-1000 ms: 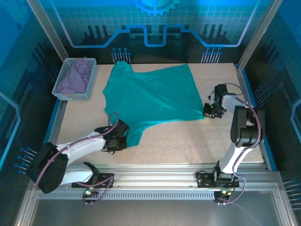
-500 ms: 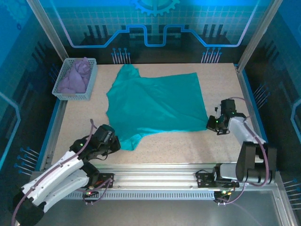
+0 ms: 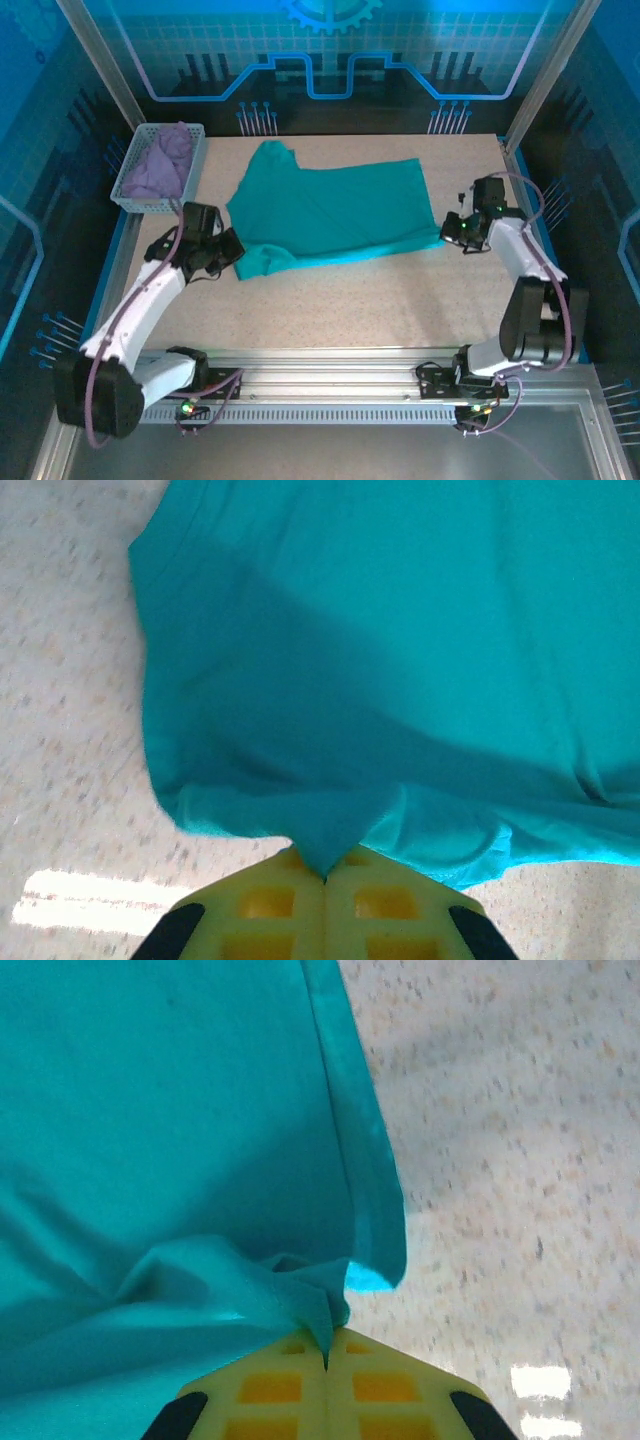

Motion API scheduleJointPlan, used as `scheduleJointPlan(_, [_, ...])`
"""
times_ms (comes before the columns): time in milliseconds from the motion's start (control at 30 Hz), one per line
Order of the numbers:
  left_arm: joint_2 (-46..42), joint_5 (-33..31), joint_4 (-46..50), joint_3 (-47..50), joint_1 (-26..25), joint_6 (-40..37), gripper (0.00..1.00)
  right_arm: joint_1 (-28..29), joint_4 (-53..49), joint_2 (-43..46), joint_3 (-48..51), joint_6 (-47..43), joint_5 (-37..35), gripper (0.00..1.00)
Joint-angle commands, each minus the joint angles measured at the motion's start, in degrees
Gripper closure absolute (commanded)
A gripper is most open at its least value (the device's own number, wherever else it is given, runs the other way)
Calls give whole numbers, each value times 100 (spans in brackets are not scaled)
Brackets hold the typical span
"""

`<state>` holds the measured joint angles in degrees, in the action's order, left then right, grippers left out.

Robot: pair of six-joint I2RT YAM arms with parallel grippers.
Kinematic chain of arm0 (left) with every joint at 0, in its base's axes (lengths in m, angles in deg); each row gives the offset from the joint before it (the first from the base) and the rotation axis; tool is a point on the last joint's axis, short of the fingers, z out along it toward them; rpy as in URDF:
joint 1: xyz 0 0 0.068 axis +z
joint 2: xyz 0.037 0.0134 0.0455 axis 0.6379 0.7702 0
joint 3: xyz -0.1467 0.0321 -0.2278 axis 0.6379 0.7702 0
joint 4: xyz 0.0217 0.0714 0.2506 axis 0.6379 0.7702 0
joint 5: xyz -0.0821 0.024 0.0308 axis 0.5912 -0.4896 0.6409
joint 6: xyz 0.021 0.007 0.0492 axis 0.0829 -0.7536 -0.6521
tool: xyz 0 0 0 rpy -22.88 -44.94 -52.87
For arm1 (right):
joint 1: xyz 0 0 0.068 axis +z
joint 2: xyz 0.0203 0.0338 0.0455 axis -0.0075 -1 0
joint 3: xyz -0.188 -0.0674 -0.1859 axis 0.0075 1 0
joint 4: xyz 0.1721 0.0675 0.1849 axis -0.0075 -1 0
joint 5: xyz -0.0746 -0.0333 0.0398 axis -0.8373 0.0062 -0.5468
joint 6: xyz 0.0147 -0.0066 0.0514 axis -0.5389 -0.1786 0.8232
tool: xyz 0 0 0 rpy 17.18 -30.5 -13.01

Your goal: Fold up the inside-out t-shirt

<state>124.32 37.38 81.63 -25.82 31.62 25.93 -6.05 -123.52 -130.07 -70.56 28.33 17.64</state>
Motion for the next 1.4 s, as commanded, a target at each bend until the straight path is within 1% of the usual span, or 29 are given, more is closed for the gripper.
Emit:
scheduleJointPlan(0, [384,201,-417,-327,108,-409,100,136,-74,-483,-359,-167,-19,99])
scheduleJointPlan(133, [831,119,-552,-569,274,-502,100,224,16,-935,-645,-150,-61,99])
scheduleJointPlan(300, [1495,127,-778,-854,361,-530,100,362,25,-1529,-1111,-159,-232,98])
scheduleJointPlan(367, [1828,60,-946,-953,387,-529,99,374,51,-1857,-1341,-135,-278,97])
scheduleJointPlan(400, [2035,38,-1047,-1031,409,-507,98,376,79,-2053,-1497,-115,-281,94])
scheduleJointPlan(500, [2731,12,-1347,-1345,573,-444,87,372,71,-2729,-2154,-67,-383,82])
scheduleJointPlan(567, [3157,-14,-1480,-1565,704,-374,74,350,-99,-3154,-2668,-67,-531,75])
scheduleJointPlan(633, [3382,7,-1613,-1673,812,-291,67,319,-285,-3346,-3005,-97,-673,69])
scheduleJointPlan(700, [3293,-7,-1731,-1552,852,-217,58,305,-253,-3162,-2930,-123,-790,65])
scheduleJointPlan(767, [2919,12,-1943,-1175,834,-103,52,369,-130,-2770,-2579,-184,-870,62])
scheduleJointPlan(833, [2364,110,-2214,-605,773,84,47,538,26,-2296,-2071,-206,-774,60])
scheduleJointPlan(933, [1586,145,-2416,158,430,240,42,905,157,-1894,-1468,-211,-688,58])
scheduleJointPlan(1033, [1175,234,-2507,690,-9,289,41,1287,146,-1905,-1317,-253,-532,58])
scheduleJointPlan(1133, [1223,404,-2715,987,-177,368,41,1538,32,-2211,-1448,-377,-757,58])
scheduleJointPlan(1200, [1442,516,-2919,1045,-192,372,42,1507,-129,-2524,-1652,-417,-782,58])
scheduleJointPlan(1267, [1728,492,-2923,952,-192,252,42,1410,-275,-2801,-1837,-442,-774,60])
scheduleJointPlan(1367, [2177,492,-3008,839,-161,152,43,1253,-571,-3024,-1983,-423,-721,61])
